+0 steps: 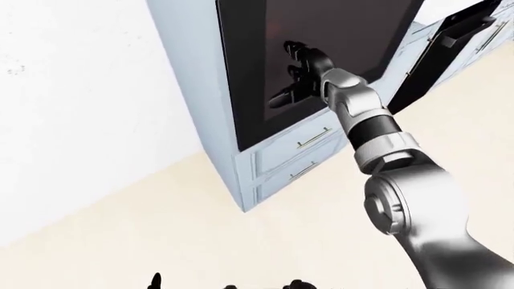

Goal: Close the oven door.

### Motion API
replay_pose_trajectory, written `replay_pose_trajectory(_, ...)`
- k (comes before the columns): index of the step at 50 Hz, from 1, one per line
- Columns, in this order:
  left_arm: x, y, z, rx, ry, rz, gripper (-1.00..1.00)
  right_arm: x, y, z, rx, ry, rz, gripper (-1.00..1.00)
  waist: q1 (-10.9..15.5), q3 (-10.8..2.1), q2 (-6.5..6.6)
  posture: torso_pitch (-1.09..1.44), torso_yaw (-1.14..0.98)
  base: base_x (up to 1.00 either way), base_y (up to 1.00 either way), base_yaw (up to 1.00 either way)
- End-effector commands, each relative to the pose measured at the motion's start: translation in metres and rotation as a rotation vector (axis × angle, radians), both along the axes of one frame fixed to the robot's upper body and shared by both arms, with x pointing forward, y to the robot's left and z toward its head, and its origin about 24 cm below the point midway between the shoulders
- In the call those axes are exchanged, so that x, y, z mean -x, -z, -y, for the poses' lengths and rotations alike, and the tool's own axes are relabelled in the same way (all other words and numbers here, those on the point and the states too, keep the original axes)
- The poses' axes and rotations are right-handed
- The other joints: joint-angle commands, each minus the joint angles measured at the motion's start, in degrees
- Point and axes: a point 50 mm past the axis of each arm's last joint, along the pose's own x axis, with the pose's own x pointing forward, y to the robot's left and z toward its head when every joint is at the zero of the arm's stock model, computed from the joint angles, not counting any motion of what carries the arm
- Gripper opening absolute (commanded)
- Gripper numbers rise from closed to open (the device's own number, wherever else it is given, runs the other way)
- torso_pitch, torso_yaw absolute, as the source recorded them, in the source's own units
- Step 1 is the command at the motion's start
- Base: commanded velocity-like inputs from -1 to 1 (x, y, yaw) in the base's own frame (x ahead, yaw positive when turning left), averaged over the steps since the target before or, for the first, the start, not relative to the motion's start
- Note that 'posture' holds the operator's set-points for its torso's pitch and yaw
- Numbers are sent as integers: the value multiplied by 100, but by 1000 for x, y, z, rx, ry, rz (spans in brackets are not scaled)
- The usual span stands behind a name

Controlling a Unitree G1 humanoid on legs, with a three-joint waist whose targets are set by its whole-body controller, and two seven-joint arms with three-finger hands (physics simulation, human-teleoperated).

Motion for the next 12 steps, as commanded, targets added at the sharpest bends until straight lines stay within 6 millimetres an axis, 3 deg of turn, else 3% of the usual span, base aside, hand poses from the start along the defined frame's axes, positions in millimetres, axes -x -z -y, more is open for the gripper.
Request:
replay_pose_trajectory(1,-2,-3,-5,-22,-3,28,100,1,-32,-9,7,-34,120,100,15,-152,20,20,0,0,0,0)
replay_pose_trajectory(12,-1,-4,-6,-21,-6,27,100,3,-37,-27,42,-68,131,100,16,-133,15,20,0,0,0,0)
